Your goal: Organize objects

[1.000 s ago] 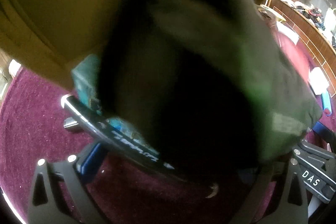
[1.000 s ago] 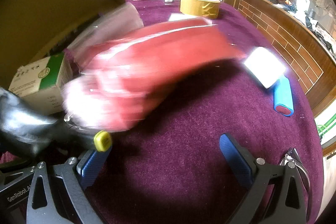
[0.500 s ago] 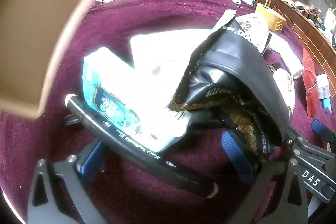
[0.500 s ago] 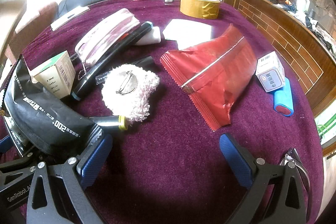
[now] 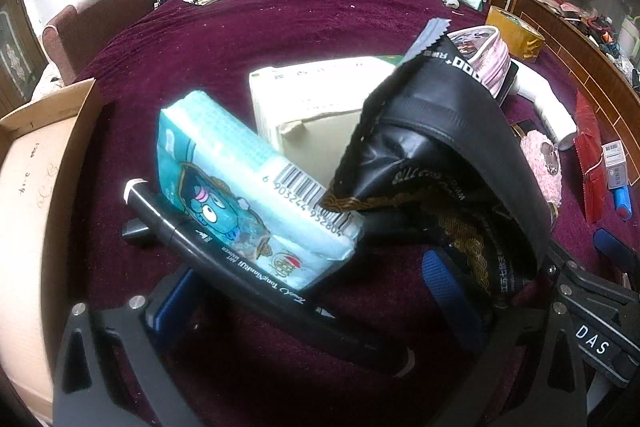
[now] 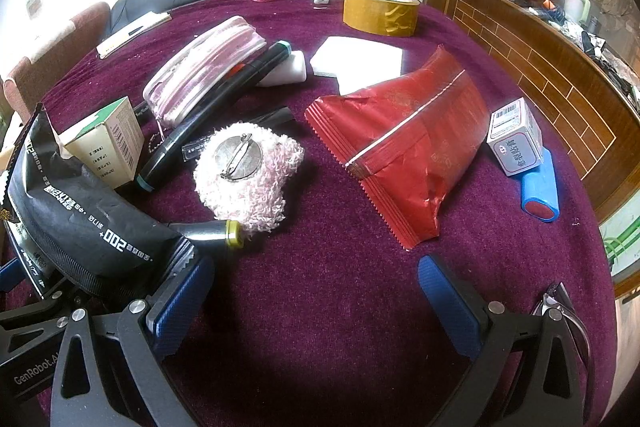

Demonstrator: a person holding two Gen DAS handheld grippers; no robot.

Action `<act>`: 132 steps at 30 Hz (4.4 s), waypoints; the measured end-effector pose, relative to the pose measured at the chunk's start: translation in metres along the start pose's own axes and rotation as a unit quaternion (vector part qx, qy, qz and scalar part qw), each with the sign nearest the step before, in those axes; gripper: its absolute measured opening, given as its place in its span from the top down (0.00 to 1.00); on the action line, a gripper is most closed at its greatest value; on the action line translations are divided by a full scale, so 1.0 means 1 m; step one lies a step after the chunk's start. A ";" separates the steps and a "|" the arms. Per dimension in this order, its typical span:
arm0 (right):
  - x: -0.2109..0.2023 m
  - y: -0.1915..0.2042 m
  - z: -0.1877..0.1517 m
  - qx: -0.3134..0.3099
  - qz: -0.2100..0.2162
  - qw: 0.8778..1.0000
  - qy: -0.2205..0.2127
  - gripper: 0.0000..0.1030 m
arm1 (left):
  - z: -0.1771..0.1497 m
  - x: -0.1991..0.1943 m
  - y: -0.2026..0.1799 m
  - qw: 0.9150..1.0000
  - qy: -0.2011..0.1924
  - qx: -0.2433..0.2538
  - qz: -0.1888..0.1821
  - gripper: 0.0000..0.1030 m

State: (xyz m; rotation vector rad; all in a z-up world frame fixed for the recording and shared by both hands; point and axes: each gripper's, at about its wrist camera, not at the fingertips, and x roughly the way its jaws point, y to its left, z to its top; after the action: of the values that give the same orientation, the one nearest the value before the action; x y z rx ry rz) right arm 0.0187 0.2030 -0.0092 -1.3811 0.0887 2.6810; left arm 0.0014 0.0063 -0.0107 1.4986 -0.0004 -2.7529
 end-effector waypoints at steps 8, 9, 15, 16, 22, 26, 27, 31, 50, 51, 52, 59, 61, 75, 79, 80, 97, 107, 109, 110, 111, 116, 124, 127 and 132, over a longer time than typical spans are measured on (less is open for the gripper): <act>0.000 0.000 0.000 0.000 0.000 1.000 0.000 0.00 | 0.000 0.000 0.000 1.000 0.000 -0.001 0.001 0.00; 0.000 0.000 0.000 0.000 0.000 1.000 0.000 0.00 | 0.000 0.000 0.000 1.000 0.000 -0.001 0.001 0.00; 0.003 -0.001 0.001 0.000 -0.001 1.000 -0.001 0.00 | 0.000 0.000 0.000 1.000 0.000 -0.001 0.001 0.00; 0.003 -0.001 0.001 0.000 -0.001 1.000 -0.001 0.00 | 0.000 0.000 0.000 1.000 0.000 -0.001 0.001 0.00; 0.003 -0.001 0.001 0.000 -0.001 1.000 -0.001 0.00 | 0.000 0.000 0.000 1.000 0.000 -0.003 0.002 0.00; 0.003 -0.001 0.001 0.000 0.000 1.000 0.000 0.00 | 0.000 0.000 0.000 1.000 0.000 -0.003 0.002 0.00; 0.002 0.001 0.002 -0.004 0.002 1.000 0.005 0.00 | 0.000 0.000 0.000 1.000 0.000 -0.003 0.002 0.00; 0.000 -0.003 0.009 -0.038 0.029 0.997 0.053 0.00 | 0.000 0.000 0.000 1.000 0.000 -0.003 0.003 0.00; -0.018 -0.129 0.091 0.270 0.147 0.936 0.169 0.00 | 0.000 0.000 0.000 1.000 0.000 -0.004 0.003 0.00; -0.014 -0.135 0.094 0.295 0.146 0.928 0.174 0.00 | 0.000 0.000 -0.001 1.000 0.000 -0.005 0.003 0.00; -0.008 -0.138 0.096 0.307 0.146 0.924 0.176 0.00 | 0.000 0.000 0.000 1.000 0.000 -0.004 0.003 0.00; 0.025 -0.119 0.112 0.327 0.141 0.915 0.189 0.02 | 0.004 -0.009 0.012 0.999 0.033 0.019 -0.028 0.00; 0.032 -0.120 0.112 0.324 0.133 0.917 0.190 0.04 | 0.006 -0.013 0.008 0.998 0.032 0.018 -0.046 0.00; 0.052 -0.111 0.124 0.269 0.135 0.932 0.201 0.42 | -0.005 -0.063 0.045 0.996 -0.012 0.001 -0.088 0.00; 0.038 -0.109 0.110 0.237 0.151 0.939 0.199 0.45 | 0.007 -0.068 0.060 0.994 -0.008 -0.016 -0.106 0.00; 0.033 -0.109 0.105 0.232 0.155 0.940 0.197 0.45 | 0.011 -0.069 0.064 0.994 -0.009 -0.017 -0.109 0.00; -0.041 -0.096 0.047 0.196 0.217 0.942 0.168 0.45 | 0.045 -0.061 0.097 0.987 0.028 -0.093 -0.131 0.00; -0.046 -0.091 0.039 0.176 0.224 0.943 0.170 0.44 | 0.059 -0.023 0.082 0.979 0.080 -0.138 -0.124 0.33; -0.048 -0.090 0.038 0.168 0.227 0.944 0.170 0.44 | 0.064 -0.014 0.080 0.978 0.084 -0.138 -0.131 0.33; -0.050 -0.088 0.037 0.162 0.229 0.945 0.170 0.44 | 0.066 -0.010 0.076 0.979 0.087 -0.131 -0.131 0.33; -0.051 -0.087 0.036 0.156 0.230 0.946 0.168 0.44 | 0.068 -0.010 0.072 0.982 0.081 -0.116 -0.129 0.33; -0.056 -0.082 0.033 0.133 0.234 0.949 0.167 0.44 | 0.061 -0.016 0.063 0.985 0.086 -0.085 -0.125 0.35; -0.058 -0.068 0.030 0.106 0.250 0.948 0.167 0.44 | 0.053 -0.020 0.065 0.990 0.058 -0.052 -0.116 0.59; -0.063 -0.059 0.031 0.086 0.255 0.950 0.159 0.44 | 0.050 -0.020 0.074 0.989 0.062 -0.065 -0.118 0.88; -0.069 -0.044 0.033 0.063 0.257 0.952 0.153 0.44 | 0.042 -0.025 0.086 0.985 0.063 -0.087 -0.132 0.88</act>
State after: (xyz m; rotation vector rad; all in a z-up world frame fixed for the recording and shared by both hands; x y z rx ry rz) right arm 0.0380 0.2444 0.0664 -1.9398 0.7300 2.7341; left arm -0.0201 -0.0796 0.0337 1.7303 0.4603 -2.7514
